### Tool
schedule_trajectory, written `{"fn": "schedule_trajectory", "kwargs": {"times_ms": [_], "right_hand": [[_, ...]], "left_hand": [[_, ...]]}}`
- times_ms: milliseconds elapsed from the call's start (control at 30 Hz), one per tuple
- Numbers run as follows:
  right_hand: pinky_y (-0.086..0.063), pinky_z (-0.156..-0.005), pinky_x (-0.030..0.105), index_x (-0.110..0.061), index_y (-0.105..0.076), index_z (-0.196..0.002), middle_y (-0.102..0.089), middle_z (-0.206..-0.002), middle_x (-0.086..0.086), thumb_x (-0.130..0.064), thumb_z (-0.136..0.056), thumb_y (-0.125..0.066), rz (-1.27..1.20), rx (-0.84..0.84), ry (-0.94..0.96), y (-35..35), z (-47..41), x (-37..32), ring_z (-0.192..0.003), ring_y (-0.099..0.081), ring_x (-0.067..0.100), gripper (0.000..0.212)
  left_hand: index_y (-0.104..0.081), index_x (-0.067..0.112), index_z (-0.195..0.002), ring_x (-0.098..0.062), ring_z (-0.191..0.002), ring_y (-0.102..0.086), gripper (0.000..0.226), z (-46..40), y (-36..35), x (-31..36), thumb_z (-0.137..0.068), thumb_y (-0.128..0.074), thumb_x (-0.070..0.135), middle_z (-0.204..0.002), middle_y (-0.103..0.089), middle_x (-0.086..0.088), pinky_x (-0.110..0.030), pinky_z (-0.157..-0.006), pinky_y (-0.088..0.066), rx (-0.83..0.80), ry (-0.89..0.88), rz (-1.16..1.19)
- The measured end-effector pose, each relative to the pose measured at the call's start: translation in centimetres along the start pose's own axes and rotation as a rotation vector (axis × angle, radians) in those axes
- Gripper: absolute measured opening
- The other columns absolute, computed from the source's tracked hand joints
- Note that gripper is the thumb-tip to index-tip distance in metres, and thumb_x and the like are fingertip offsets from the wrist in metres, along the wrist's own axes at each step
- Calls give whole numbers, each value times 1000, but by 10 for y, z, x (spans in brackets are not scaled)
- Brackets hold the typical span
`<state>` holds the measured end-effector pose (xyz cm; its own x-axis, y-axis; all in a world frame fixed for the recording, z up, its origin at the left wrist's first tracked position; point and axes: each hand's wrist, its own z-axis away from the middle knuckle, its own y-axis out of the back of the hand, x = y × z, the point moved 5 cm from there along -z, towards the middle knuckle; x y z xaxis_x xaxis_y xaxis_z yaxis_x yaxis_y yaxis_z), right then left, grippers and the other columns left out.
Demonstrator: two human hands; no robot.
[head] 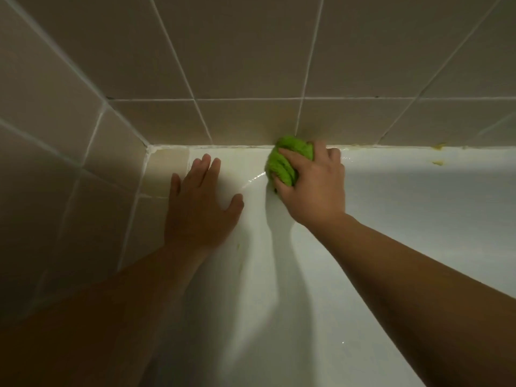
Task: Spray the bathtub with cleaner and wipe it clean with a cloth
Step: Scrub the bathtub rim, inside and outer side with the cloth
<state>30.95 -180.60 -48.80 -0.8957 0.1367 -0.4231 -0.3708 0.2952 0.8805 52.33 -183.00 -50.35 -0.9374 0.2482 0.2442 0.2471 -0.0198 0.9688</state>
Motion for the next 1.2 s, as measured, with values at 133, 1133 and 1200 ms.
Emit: {"fn": "schedule_trajectory", "kwargs": {"times_ms": [133,1133,1200], "right_hand": [[-38,-84,40,-38,-68,-123,-52,-118,6,-53,-89,-63,45,-117,137,-9,-12,-37,-104,-45,32,38],[-27,-84,39,-38,-58,-134,-45,-128,8,-52,-91,-61,91,-153,81,-10,-8,-36,-111,-42,33,45],[-32,-87,40,-41,-57,-136,-45,-127,7,-53,-91,-62,83,-180,136,-8,-11,-32,-112,-41,32,47]], "left_hand": [[-36,20,-158,-18,-156,-22,84,-5,-3,3,-88,-38,66,-167,-30,-2,-54,-125,-13,22,-29,8],[-47,13,-152,-24,-152,-31,81,-6,2,-7,-83,-46,55,-162,-39,-8,-47,-126,-12,67,66,128],[-48,14,-151,-25,-151,-32,82,-6,0,-4,-84,-43,61,-161,-40,-8,-50,-124,-16,77,19,104]]}}
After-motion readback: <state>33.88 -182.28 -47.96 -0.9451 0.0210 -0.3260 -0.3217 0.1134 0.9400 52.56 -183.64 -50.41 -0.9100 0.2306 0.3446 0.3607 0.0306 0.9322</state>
